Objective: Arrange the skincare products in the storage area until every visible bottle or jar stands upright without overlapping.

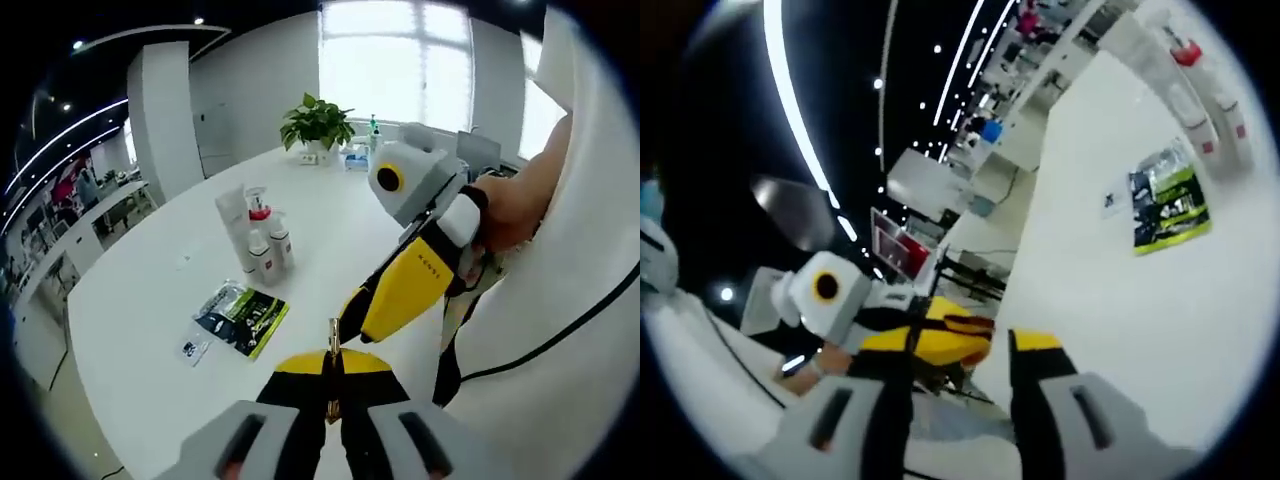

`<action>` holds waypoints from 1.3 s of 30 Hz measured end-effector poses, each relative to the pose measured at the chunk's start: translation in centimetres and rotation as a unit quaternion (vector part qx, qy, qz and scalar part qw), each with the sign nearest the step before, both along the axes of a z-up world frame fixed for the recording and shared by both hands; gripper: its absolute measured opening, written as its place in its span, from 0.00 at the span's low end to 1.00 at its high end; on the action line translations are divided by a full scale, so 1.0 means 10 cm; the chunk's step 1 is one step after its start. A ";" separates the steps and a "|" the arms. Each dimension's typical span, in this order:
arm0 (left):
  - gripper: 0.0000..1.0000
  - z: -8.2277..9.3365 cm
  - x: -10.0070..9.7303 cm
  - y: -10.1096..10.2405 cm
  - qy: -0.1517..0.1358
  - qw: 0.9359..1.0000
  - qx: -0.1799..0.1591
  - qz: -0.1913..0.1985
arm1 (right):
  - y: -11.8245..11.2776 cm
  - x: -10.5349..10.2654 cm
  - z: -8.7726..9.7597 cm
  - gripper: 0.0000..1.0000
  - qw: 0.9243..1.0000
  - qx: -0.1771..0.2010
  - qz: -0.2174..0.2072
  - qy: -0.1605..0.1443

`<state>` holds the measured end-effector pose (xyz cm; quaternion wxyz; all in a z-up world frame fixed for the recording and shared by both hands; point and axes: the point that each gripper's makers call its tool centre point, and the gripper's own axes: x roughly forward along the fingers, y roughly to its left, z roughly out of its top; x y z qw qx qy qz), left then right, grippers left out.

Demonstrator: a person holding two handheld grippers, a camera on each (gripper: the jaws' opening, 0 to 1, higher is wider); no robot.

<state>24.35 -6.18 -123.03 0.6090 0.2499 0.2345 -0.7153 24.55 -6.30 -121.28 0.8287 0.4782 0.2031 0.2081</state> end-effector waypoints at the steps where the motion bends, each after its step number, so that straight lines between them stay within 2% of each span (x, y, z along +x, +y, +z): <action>1: 0.02 0.01 -0.03 -0.02 -0.001 1.000 -0.003 -0.005 | -0.01 -0.01 0.01 0.34 1.000 0.000 -0.005 -0.002; 4: 0.02 0.03 -0.14 -0.09 -0.013 0.999 -0.007 -0.029 | -0.06 -0.04 0.03 0.28 1.000 0.009 -0.020 -0.002; 5: 0.02 0.04 -0.17 -0.11 -0.013 0.999 -0.010 -0.032 | -0.07 -0.05 0.03 0.24 1.000 0.008 -0.022 -0.002; 7: 0.02 0.05 -0.19 -0.14 -0.013 0.999 -0.011 -0.035 | -0.13 -0.06 0.01 0.22 0.999 -0.008 -0.036 -0.001; 10: 0.02 0.07 -0.21 -0.19 -0.010 0.999 -0.014 -0.034 | -0.17 -0.12 0.07 0.20 0.999 -0.004 -0.042 -0.006; 13: 0.02 0.08 -0.28 -0.21 -0.012 0.999 -0.017 -0.043 | -0.20 -0.18 0.08 0.19 0.999 -0.015 -0.046 -0.013; 23: 0.04 0.10 -0.40 -0.28 0.000 0.998 -0.026 -0.060 | -0.26 -0.29 0.09 0.18 0.998 -0.013 -0.057 -0.018; 29: 0.05 0.15 -0.46 -0.31 0.003 0.998 -0.035 -0.057 | -0.30 -0.32 0.15 0.18 0.998 -0.032 -0.050 -0.024; 39: 0.07 0.22 -0.49 -0.35 -0.004 0.997 -0.043 -0.057 | -0.34 -0.34 0.20 0.17 0.997 -0.031 -0.056 -0.039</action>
